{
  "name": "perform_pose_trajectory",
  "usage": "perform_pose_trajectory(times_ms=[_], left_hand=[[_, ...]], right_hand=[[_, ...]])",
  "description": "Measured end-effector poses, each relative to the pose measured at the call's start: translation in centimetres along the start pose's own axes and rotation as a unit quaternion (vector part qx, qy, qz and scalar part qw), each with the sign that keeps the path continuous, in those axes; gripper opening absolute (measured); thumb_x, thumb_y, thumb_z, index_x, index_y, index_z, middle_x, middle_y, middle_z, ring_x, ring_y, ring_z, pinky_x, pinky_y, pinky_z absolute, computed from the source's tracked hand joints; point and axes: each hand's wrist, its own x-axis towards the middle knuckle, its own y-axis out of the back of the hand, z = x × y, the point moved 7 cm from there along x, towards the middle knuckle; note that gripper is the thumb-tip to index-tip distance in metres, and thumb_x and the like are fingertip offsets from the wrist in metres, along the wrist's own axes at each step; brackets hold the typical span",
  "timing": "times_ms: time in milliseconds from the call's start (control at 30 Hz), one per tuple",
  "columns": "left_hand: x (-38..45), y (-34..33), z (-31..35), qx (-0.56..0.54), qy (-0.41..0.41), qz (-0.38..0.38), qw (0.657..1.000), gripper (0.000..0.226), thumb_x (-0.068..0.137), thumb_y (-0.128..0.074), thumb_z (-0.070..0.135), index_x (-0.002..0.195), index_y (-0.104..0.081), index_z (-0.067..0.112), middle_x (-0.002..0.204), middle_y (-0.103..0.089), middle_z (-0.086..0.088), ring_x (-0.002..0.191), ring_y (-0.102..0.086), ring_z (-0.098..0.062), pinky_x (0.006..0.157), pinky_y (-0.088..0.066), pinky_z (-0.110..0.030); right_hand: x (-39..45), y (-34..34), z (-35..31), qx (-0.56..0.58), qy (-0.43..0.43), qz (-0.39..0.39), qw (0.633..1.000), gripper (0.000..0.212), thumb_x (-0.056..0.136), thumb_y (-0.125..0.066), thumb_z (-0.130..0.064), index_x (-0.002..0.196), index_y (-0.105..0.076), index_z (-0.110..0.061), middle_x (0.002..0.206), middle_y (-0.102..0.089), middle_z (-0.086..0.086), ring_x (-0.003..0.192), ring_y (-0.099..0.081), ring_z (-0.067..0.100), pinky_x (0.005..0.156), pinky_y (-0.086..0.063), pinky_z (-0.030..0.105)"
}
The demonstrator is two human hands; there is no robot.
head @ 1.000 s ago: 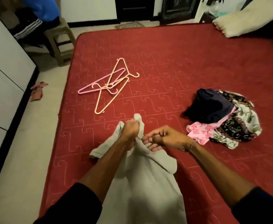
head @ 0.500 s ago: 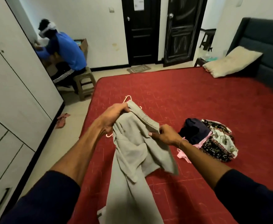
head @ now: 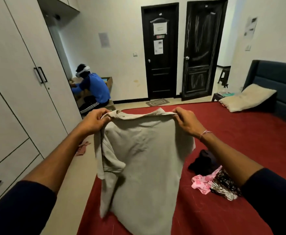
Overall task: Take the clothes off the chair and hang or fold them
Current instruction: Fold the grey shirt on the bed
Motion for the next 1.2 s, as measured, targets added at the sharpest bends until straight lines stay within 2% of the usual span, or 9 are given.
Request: perform_pose_trajectory(times_ms=[133, 300, 500, 700, 833, 900, 967, 1067, 1200], left_hand=[[-2.9, 3.9, 0.7, 0.140, -0.056, 0.153, 0.977, 0.010, 0.098, -0.059, 0.020, 0.097, -0.066, 0.012, 0.086, -0.063, -0.002, 0.081, -0.059, -0.022, 0.070, -0.043, -0.033], [-6.0, 5.8, -0.3, 0.091, -0.008, 0.291, 0.952, 0.019, 0.102, -0.052, 0.018, 0.101, -0.066, 0.006, 0.092, -0.064, -0.011, 0.083, -0.055, -0.021, 0.073, -0.038, -0.031], [-7.3, 6.1, -0.3, 0.016, 0.054, 0.300, 0.952, 0.034, 0.106, -0.041, 0.020, 0.105, -0.066, -0.002, 0.105, -0.062, -0.025, 0.087, -0.051, -0.024, 0.072, -0.030, -0.027], [-10.2, 7.4, 0.7, -0.012, 0.093, 0.332, 0.939, 0.029, 0.107, -0.041, 0.020, 0.115, -0.065, 0.006, 0.113, -0.061, -0.015, 0.096, -0.055, -0.024, 0.077, -0.038, -0.029], [-13.2, 8.7, 3.2, 0.155, -0.172, 0.260, 0.937, 0.018, 0.094, -0.064, 0.010, 0.111, -0.068, 0.005, 0.100, -0.067, -0.016, 0.088, -0.064, -0.030, 0.075, -0.053, -0.038], [-14.5, 8.2, 3.6, 0.302, -0.308, 0.183, 0.884, 0.031, 0.081, -0.077, 0.003, 0.110, -0.067, 0.005, 0.094, -0.066, -0.017, 0.079, -0.064, -0.033, 0.065, -0.057, -0.043], [-15.2, 8.2, 3.4, 0.372, -0.356, 0.145, 0.845, 0.039, 0.074, -0.081, -0.001, 0.109, -0.066, 0.004, 0.094, -0.065, -0.016, 0.077, -0.064, -0.032, 0.057, -0.056, -0.040], [-14.5, 8.7, 3.6, 0.398, -0.289, 0.162, 0.856, 0.023, 0.086, -0.071, 0.005, 0.107, -0.061, 0.007, 0.093, -0.064, -0.015, 0.075, -0.063, -0.035, 0.055, -0.054, -0.043], [-13.3, 9.6, 1.6, 0.089, -0.018, 0.208, 0.974, 0.012, 0.103, -0.048, 0.017, 0.101, -0.053, 0.006, 0.092, -0.064, -0.018, 0.071, -0.066, -0.034, 0.060, -0.054, -0.044]], right_hand=[[-0.3, 3.6, -3.9, -0.047, 0.070, 0.103, 0.991, 0.020, 0.099, -0.059, -0.028, 0.097, -0.060, -0.008, 0.086, -0.064, 0.010, 0.076, -0.059, 0.026, 0.066, -0.049, 0.045], [-1.8, 5.2, -8.2, -0.102, 0.134, 0.115, 0.979, 0.028, 0.100, -0.054, -0.035, 0.100, -0.066, -0.009, 0.084, -0.056, 0.009, 0.072, -0.055, 0.025, 0.060, -0.046, 0.039], [-4.1, 5.4, -10.2, -0.051, 0.077, 0.124, 0.988, 0.026, 0.102, -0.056, -0.027, 0.104, -0.070, -0.005, 0.095, -0.055, 0.011, 0.086, -0.051, 0.021, 0.074, -0.042, 0.032], [-7.0, 4.9, -12.7, -0.061, 0.034, 0.133, 0.989, 0.020, 0.100, -0.060, -0.023, 0.099, -0.067, -0.005, 0.087, -0.056, 0.011, 0.079, -0.052, 0.022, 0.065, -0.032, 0.024], [-9.1, 6.9, -13.6, -0.104, 0.042, 0.123, 0.986, 0.021, 0.098, -0.062, -0.025, 0.100, -0.068, -0.005, 0.090, -0.051, 0.010, 0.079, -0.049, 0.020, 0.068, -0.044, 0.034], [-10.1, 8.6, -13.5, -0.120, 0.043, 0.131, 0.983, 0.018, 0.097, -0.064, -0.021, 0.098, -0.068, -0.004, 0.089, -0.050, 0.009, 0.078, -0.047, 0.019, 0.065, -0.043, 0.030], [-10.7, 9.6, -13.7, -0.138, 0.054, 0.133, 0.980, 0.017, 0.096, -0.065, -0.019, 0.098, -0.067, -0.002, 0.089, -0.048, 0.006, 0.079, -0.047, 0.018, 0.063, -0.037, 0.022], [-10.7, 10.0, -14.4, -0.159, 0.070, 0.139, 0.975, 0.019, 0.097, -0.064, -0.022, 0.100, -0.066, -0.004, 0.091, -0.049, 0.006, 0.080, -0.047, 0.019, 0.067, -0.036, 0.028], [-9.8, 9.7, -15.3, -0.168, 0.060, 0.120, 0.977, 0.023, 0.098, -0.060, -0.030, 0.101, -0.069, -0.009, 0.090, -0.060, 0.013, 0.082, -0.052, 0.027, 0.068, -0.042, 0.037]])
